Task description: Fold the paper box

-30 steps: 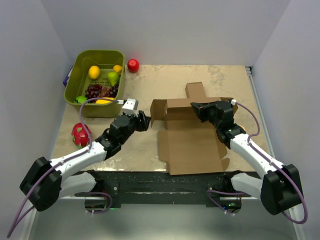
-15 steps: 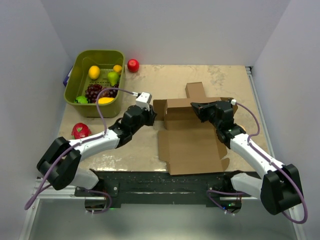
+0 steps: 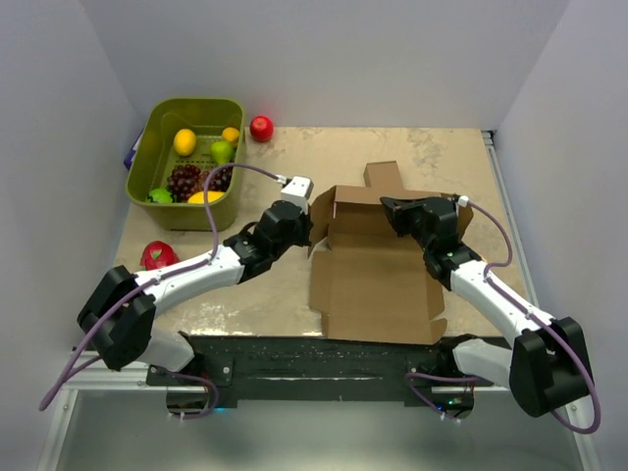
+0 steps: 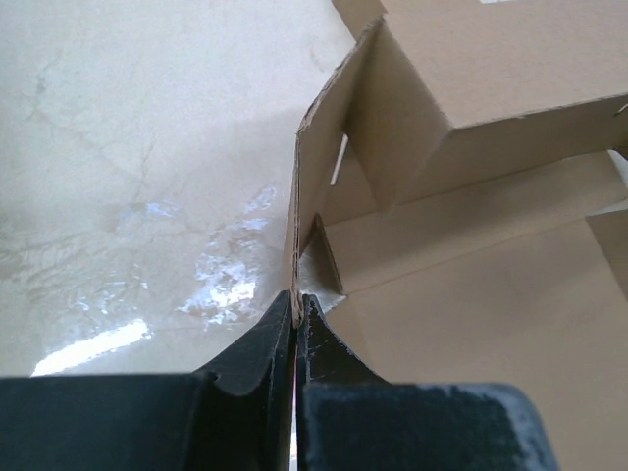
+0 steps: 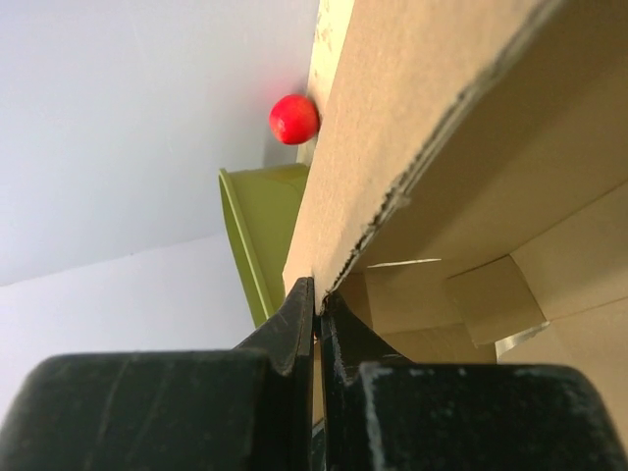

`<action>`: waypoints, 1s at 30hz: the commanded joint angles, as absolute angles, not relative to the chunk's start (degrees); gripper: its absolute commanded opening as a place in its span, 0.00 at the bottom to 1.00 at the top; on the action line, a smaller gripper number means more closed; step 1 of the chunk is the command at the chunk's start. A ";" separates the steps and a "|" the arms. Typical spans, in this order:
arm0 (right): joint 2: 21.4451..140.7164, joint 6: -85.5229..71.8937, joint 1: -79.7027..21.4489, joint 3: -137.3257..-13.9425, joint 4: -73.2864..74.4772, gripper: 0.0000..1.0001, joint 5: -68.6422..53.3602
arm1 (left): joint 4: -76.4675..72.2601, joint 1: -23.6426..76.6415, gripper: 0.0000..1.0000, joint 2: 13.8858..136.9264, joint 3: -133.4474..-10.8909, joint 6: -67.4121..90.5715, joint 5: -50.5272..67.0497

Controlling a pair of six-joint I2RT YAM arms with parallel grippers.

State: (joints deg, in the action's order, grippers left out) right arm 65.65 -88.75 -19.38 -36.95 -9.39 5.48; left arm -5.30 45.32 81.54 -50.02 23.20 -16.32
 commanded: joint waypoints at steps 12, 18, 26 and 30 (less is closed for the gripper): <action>66.80 -84.99 -20.21 -33.49 -7.12 0.00 4.74 | -6.50 49.39 0.00 83.23 -56.25 29.45 -14.76; 66.18 -84.90 -20.21 -33.22 -6.77 0.00 4.92 | -4.40 50.27 0.48 80.00 -50.91 27.25 -22.75; 66.01 -84.90 -20.30 -33.05 -6.94 0.00 4.31 | -8.79 56.07 0.57 74.88 -36.58 35.75 -25.05; 66.35 -84.99 -20.21 -32.70 -7.38 0.00 4.13 | -10.11 57.39 0.53 78.21 -35.94 37.00 -25.57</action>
